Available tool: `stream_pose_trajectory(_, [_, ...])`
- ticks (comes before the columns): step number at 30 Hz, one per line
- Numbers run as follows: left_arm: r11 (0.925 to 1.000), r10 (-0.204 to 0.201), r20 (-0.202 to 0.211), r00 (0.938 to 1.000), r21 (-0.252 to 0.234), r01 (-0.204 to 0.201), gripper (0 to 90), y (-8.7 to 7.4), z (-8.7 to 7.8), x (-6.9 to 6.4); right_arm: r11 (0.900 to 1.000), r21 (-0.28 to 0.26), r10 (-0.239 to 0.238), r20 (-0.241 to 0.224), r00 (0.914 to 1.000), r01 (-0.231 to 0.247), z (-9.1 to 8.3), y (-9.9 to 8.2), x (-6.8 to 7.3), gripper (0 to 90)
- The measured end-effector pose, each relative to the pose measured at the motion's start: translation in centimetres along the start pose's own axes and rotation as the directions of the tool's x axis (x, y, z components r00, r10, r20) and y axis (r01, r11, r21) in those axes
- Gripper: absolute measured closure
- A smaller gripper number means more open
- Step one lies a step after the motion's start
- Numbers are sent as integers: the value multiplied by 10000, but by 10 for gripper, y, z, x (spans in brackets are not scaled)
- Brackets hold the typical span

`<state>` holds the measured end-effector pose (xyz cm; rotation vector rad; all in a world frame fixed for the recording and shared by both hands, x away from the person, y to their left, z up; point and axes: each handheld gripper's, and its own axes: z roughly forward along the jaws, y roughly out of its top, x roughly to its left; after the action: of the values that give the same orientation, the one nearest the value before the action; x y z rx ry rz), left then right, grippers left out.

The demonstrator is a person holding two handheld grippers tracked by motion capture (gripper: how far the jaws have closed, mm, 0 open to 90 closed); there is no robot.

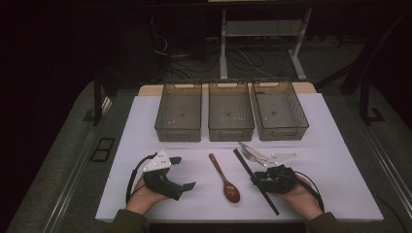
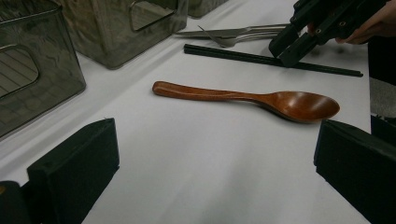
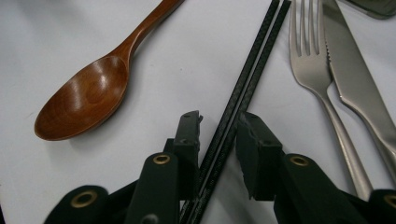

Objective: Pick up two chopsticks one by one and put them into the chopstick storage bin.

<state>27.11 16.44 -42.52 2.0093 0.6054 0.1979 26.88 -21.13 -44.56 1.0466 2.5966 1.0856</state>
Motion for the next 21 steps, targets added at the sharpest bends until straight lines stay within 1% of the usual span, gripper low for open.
stream_pose_trajectory(3, [10000,26,6,10000,14,-26,0,0,0,0,9999,114,-16,165,9999,15,2,0,1,711])
stream_pose_trajectory(8, [10000,31,10,10000,1,-31,0,0,0,0,9995,190,-248,395,9989,240,2,0,3,740])
stream_pose_trajectory(14, [10000,53,14,10000,1,-53,0,0,0,0,9992,199,-355,451,9983,347,2,0,4,744])
stream_pose_trajectory(21, [10000,55,65,10000,1,-55,0,0,0,0,9985,216,-506,356,9981,498,2,0,3,748])
